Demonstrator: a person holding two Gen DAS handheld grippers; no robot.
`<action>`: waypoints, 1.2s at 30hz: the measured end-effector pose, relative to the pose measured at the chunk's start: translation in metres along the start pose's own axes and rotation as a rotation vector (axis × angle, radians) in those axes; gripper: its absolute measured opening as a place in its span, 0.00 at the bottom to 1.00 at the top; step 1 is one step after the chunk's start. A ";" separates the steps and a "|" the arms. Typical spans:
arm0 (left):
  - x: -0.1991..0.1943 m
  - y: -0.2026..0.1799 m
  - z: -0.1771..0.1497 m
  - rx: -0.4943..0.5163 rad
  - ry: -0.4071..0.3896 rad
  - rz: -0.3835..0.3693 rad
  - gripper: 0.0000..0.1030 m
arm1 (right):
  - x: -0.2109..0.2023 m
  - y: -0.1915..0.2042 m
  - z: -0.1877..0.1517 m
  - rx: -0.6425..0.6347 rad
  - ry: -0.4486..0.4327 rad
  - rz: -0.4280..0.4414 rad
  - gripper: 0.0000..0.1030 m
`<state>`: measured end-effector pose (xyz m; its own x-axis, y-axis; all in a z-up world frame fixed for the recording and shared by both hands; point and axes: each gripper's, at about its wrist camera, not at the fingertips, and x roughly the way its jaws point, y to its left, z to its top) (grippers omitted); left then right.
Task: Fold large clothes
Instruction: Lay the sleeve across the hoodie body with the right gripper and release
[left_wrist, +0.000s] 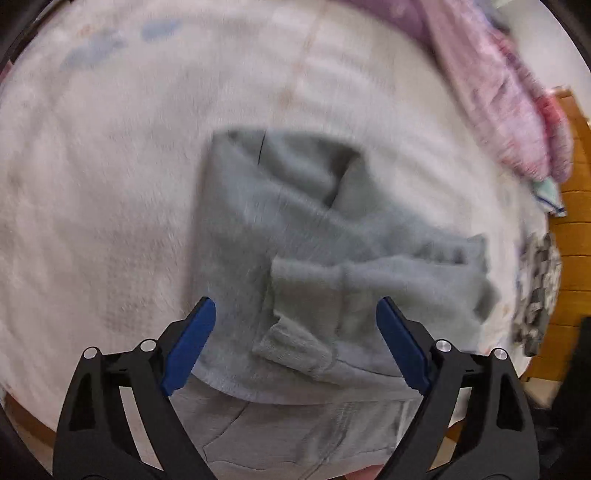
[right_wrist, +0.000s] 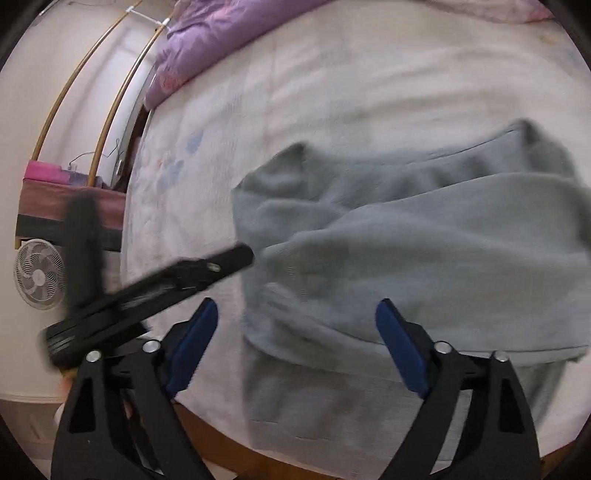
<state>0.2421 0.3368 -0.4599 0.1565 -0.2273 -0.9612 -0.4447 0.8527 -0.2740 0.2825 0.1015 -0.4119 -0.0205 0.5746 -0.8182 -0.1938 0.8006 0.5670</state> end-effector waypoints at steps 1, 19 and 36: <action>0.012 0.000 -0.002 -0.004 0.032 0.004 0.87 | -0.009 -0.010 0.000 0.007 -0.007 -0.036 0.82; -0.021 -0.058 -0.025 0.063 0.004 0.307 0.20 | -0.072 -0.180 -0.014 0.157 0.037 -0.344 0.72; 0.056 -0.028 -0.024 0.138 0.132 0.469 0.24 | -0.029 -0.216 -0.010 0.328 0.181 -0.306 0.12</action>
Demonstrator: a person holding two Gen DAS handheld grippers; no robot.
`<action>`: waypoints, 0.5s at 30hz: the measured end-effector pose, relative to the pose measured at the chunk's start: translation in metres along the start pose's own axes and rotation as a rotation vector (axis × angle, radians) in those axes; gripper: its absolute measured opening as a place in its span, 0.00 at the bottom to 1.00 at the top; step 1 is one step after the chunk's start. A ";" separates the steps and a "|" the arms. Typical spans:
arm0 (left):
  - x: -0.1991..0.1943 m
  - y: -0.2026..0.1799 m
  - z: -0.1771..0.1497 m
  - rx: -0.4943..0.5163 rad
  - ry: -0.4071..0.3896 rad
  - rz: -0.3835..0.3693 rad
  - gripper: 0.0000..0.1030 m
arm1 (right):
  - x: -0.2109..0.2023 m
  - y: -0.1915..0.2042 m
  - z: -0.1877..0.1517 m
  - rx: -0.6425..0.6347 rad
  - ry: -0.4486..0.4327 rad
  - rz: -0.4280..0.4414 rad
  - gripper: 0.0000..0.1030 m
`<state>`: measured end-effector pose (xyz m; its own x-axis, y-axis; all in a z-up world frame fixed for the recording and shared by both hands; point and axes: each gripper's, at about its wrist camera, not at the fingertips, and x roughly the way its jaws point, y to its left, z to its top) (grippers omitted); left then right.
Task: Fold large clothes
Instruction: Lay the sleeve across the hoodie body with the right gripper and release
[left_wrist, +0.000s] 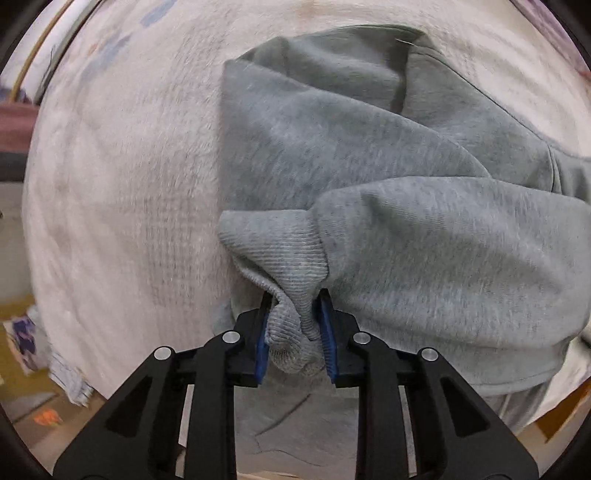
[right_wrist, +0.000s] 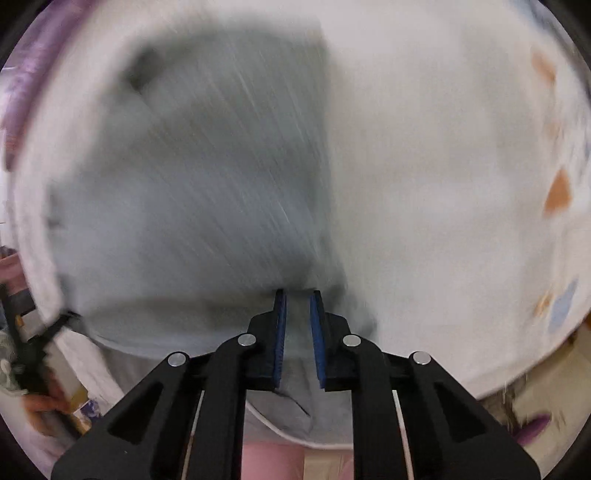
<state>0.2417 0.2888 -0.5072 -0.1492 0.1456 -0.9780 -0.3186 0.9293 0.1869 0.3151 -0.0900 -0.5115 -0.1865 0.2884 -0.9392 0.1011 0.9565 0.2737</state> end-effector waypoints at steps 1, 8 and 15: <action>0.001 -0.001 0.001 0.004 0.000 0.007 0.26 | -0.009 0.004 0.012 -0.023 -0.024 0.003 0.12; 0.014 -0.004 0.005 -0.001 0.001 0.001 0.31 | 0.037 -0.003 0.116 0.073 0.026 -0.040 0.08; 0.013 0.001 -0.005 -0.025 0.016 -0.002 0.36 | 0.017 0.020 0.049 -0.065 0.165 -0.074 0.09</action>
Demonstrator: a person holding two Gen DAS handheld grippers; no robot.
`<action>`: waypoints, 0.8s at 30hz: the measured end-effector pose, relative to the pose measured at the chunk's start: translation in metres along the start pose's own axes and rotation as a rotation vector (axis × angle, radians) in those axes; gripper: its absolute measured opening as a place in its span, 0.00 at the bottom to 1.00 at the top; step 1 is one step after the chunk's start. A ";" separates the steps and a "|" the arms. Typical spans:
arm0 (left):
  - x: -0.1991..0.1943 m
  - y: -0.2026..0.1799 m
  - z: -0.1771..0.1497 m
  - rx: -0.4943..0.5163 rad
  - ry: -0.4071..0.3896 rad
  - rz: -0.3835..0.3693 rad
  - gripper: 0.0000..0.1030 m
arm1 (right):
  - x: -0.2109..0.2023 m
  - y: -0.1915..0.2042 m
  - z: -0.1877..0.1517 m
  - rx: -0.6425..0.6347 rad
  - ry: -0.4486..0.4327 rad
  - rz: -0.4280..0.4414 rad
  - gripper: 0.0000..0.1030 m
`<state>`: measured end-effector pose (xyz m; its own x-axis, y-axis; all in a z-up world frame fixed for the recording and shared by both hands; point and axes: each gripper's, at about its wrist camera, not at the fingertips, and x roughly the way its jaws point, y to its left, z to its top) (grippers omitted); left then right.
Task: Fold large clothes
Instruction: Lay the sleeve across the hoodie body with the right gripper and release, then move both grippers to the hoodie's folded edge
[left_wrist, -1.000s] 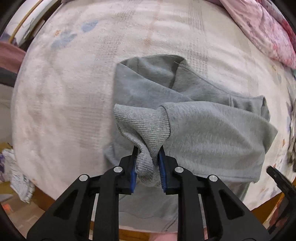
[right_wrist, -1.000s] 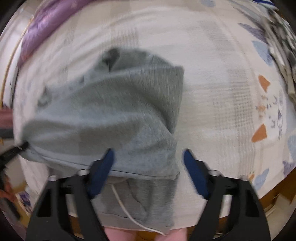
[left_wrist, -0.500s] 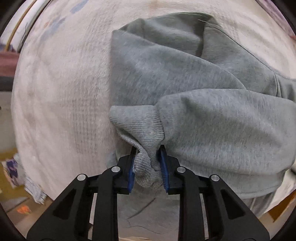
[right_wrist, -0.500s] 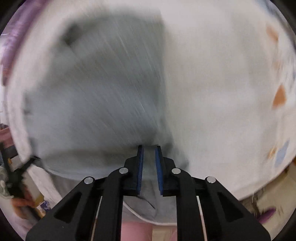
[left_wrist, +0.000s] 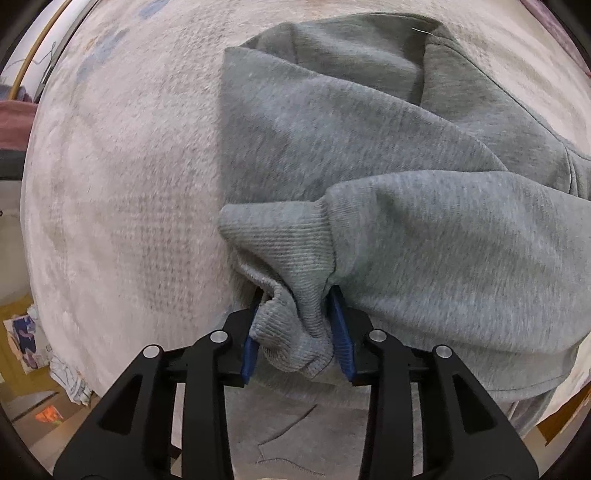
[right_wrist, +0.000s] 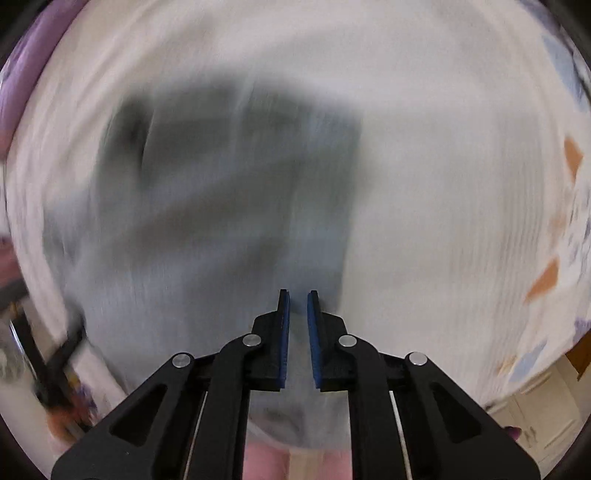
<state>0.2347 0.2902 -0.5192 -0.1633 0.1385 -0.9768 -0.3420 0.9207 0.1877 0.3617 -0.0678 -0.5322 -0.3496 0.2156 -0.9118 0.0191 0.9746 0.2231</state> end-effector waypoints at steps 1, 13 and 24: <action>0.000 0.001 -0.001 -0.008 0.001 0.005 0.38 | 0.012 0.002 -0.012 -0.014 0.029 -0.026 0.09; -0.010 0.014 -0.012 -0.001 -0.004 0.041 0.78 | 0.026 0.015 -0.031 0.036 0.013 0.012 0.33; -0.057 0.022 -0.006 0.033 -0.058 -0.001 0.79 | -0.064 0.042 -0.019 0.031 -0.160 0.002 0.84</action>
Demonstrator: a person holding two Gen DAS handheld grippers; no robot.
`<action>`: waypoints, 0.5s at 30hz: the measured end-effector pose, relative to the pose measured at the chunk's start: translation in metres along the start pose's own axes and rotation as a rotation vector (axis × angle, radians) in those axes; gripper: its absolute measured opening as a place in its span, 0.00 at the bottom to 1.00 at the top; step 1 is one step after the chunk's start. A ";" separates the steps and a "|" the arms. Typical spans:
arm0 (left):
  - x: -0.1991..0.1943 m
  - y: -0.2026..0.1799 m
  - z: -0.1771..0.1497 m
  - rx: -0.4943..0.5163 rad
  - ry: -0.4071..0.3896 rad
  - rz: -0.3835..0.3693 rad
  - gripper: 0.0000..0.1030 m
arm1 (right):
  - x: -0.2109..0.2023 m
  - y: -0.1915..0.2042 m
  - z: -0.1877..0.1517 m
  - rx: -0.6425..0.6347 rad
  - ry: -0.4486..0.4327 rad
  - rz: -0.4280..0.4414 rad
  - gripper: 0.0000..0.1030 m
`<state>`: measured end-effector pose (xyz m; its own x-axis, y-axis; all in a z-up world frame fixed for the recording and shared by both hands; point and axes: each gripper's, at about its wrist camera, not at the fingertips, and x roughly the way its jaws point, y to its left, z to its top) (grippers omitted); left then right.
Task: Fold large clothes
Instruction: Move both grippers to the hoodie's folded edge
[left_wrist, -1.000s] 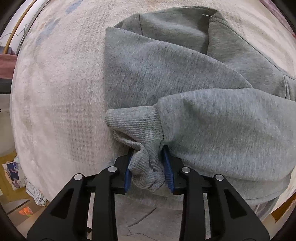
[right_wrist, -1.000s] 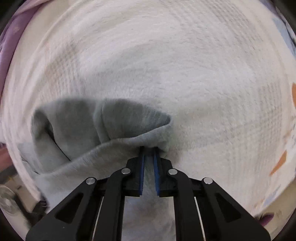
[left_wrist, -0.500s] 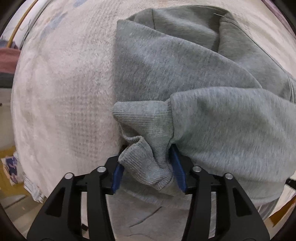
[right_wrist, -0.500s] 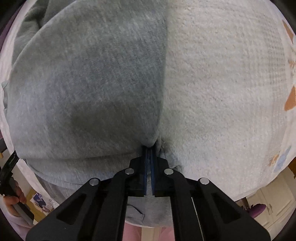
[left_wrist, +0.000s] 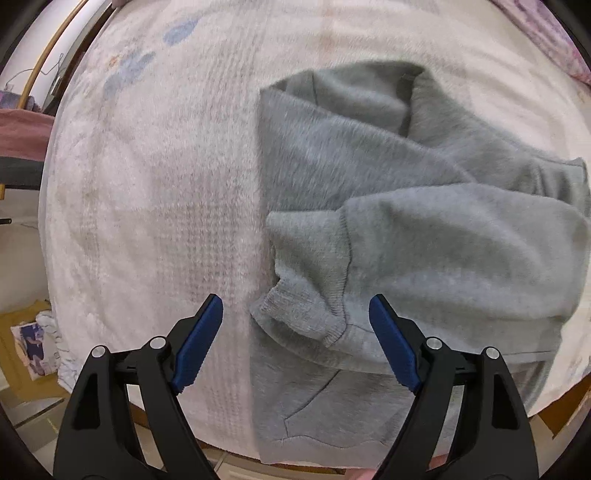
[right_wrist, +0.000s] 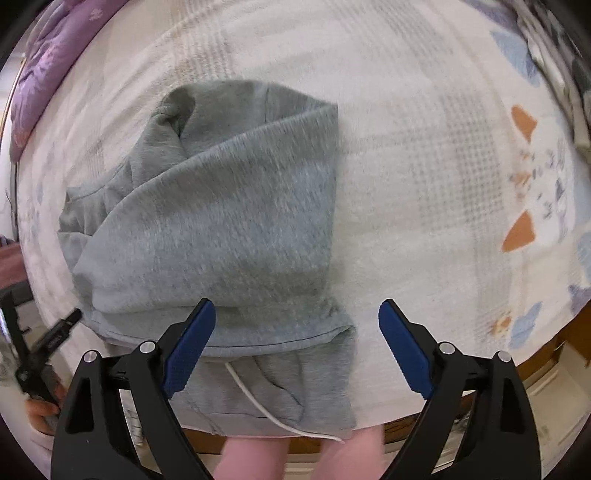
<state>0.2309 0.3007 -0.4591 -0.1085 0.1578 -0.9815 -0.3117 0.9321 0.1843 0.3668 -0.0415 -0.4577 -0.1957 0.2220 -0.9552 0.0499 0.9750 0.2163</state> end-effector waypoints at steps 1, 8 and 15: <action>-0.004 0.000 0.000 0.004 -0.005 -0.006 0.80 | -0.003 0.000 0.001 -0.005 -0.007 0.001 0.84; -0.014 0.010 0.017 0.026 -0.040 -0.052 0.81 | -0.023 -0.033 -0.006 0.029 -0.041 -0.034 0.85; -0.005 0.015 0.037 0.054 -0.038 -0.043 0.81 | -0.028 -0.058 -0.005 0.100 -0.065 -0.039 0.87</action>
<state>0.2616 0.3261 -0.4531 -0.0604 0.1288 -0.9898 -0.2638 0.9543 0.1403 0.3647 -0.1046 -0.4431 -0.1358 0.1798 -0.9743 0.1418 0.9768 0.1605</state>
